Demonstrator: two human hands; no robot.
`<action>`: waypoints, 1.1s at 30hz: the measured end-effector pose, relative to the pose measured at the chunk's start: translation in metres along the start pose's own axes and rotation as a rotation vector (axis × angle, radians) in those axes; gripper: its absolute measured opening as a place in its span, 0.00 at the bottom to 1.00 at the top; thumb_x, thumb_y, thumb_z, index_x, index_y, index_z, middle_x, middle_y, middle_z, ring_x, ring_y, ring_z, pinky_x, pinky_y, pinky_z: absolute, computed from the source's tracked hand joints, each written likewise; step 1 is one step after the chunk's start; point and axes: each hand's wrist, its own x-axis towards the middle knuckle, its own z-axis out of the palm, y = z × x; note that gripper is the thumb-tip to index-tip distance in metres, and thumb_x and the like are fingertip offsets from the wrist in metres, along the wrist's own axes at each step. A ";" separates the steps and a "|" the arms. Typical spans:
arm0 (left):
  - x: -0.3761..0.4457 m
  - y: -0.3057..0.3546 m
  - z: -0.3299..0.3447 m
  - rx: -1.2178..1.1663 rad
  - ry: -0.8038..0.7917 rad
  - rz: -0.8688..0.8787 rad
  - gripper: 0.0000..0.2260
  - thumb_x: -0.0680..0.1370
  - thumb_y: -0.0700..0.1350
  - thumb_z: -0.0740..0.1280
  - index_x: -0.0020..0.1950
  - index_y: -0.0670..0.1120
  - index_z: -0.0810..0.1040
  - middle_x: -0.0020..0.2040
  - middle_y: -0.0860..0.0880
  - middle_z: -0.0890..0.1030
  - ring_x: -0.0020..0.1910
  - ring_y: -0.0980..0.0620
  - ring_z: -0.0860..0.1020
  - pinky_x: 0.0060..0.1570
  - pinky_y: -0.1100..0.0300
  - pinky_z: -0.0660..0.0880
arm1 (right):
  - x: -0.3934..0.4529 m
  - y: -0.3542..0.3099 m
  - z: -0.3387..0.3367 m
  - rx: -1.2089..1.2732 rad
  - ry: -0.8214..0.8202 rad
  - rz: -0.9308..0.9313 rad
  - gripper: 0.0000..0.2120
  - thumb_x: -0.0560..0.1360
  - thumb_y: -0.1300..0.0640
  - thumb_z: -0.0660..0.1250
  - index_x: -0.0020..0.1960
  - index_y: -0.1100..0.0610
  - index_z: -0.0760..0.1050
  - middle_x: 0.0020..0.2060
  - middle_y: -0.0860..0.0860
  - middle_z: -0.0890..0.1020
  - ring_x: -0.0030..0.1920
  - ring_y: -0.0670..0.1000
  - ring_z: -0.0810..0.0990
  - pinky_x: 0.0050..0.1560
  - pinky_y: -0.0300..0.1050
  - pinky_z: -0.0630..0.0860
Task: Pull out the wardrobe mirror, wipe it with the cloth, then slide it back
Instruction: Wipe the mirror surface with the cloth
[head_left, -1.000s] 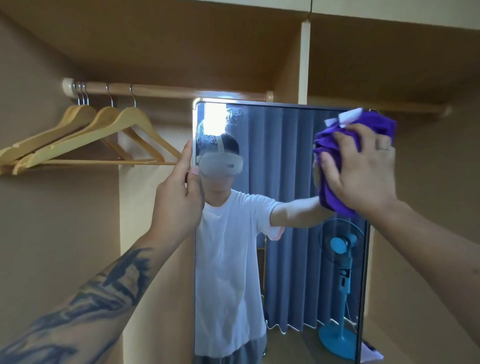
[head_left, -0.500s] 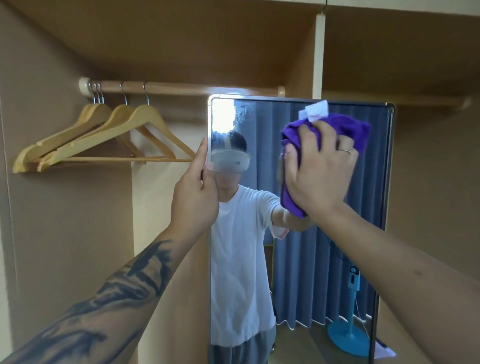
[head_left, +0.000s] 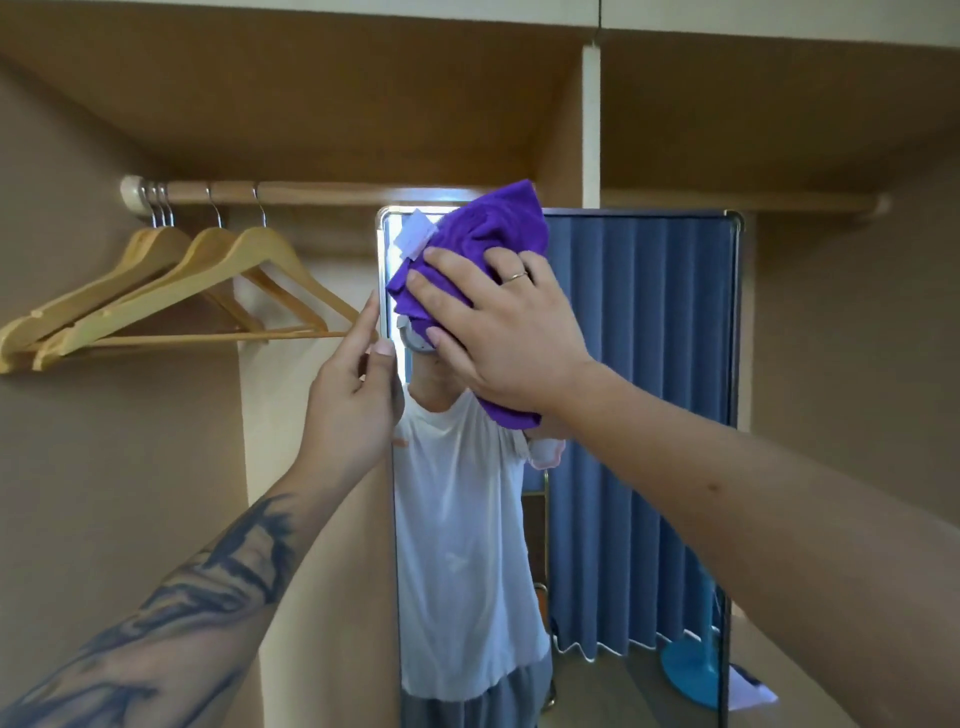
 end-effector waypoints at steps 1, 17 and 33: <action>0.000 -0.001 0.000 0.004 0.005 0.002 0.22 0.83 0.55 0.59 0.79 0.66 0.70 0.63 0.37 0.81 0.58 0.41 0.84 0.54 0.46 0.83 | -0.007 0.007 0.000 -0.008 -0.005 -0.013 0.24 0.84 0.42 0.56 0.76 0.50 0.73 0.75 0.52 0.75 0.62 0.62 0.75 0.61 0.58 0.68; -0.009 0.009 0.005 0.117 0.024 0.041 0.22 0.90 0.46 0.55 0.84 0.55 0.63 0.76 0.56 0.76 0.73 0.60 0.73 0.64 0.76 0.70 | -0.131 0.100 0.019 -0.096 0.067 0.695 0.24 0.86 0.41 0.49 0.77 0.50 0.67 0.75 0.55 0.68 0.63 0.62 0.68 0.67 0.59 0.68; -0.010 0.009 0.003 0.053 -0.016 0.009 0.22 0.89 0.51 0.56 0.84 0.58 0.62 0.73 0.51 0.78 0.69 0.54 0.78 0.61 0.63 0.79 | -0.027 -0.034 0.000 0.079 -0.025 0.179 0.25 0.82 0.48 0.60 0.77 0.53 0.73 0.76 0.55 0.73 0.62 0.67 0.75 0.74 0.68 0.64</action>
